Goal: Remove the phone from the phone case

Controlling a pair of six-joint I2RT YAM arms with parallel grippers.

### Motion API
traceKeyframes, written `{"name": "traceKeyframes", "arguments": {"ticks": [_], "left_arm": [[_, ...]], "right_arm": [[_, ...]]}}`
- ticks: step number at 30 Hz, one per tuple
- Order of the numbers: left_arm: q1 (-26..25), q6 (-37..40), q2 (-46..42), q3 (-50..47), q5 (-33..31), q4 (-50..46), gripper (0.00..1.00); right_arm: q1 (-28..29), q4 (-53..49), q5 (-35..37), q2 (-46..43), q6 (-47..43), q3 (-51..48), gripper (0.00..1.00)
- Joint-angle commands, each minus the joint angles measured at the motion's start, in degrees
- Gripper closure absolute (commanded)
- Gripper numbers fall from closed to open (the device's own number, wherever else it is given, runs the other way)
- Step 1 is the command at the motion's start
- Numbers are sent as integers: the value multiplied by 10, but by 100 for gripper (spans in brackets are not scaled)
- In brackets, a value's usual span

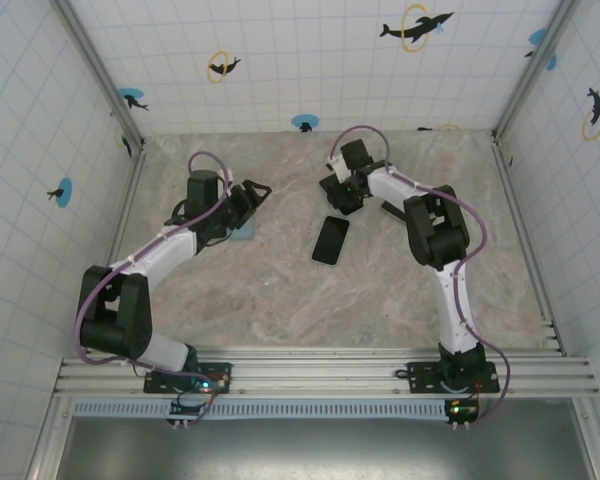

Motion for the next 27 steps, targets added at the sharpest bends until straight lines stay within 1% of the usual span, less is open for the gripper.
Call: {"name": "traceKeyframes", "arguments": {"ticks": [1, 9, 15, 17, 19, 22, 25, 27], "left_arm": [[-1, 19, 4, 9, 0, -10, 19], [-2, 23, 8, 6, 5, -10, 19], [-1, 24, 16, 8, 12, -5, 19], [-1, 25, 17, 11, 14, -5, 19], [-1, 27, 17, 13, 15, -6, 19], [-1, 29, 12, 9, 14, -7, 19], [0, 28, 7, 4, 12, -7, 19], [-1, 26, 7, 3, 12, -6, 19]], "right_arm": [[3, -84, 50, 39, -9, -16, 18], [-13, -75, 49, -22, -8, -98, 16], [-10, -76, 53, -23, -11, -116, 21], [-11, -83, 46, -15, -10, -106, 26], [-14, -86, 35, -6, -6, -99, 37], [-16, -83, 27, -4, -4, -100, 48], [-18, -74, 31, -18, -1, -102, 54], [-25, -63, 19, -23, 11, -104, 58]]}}
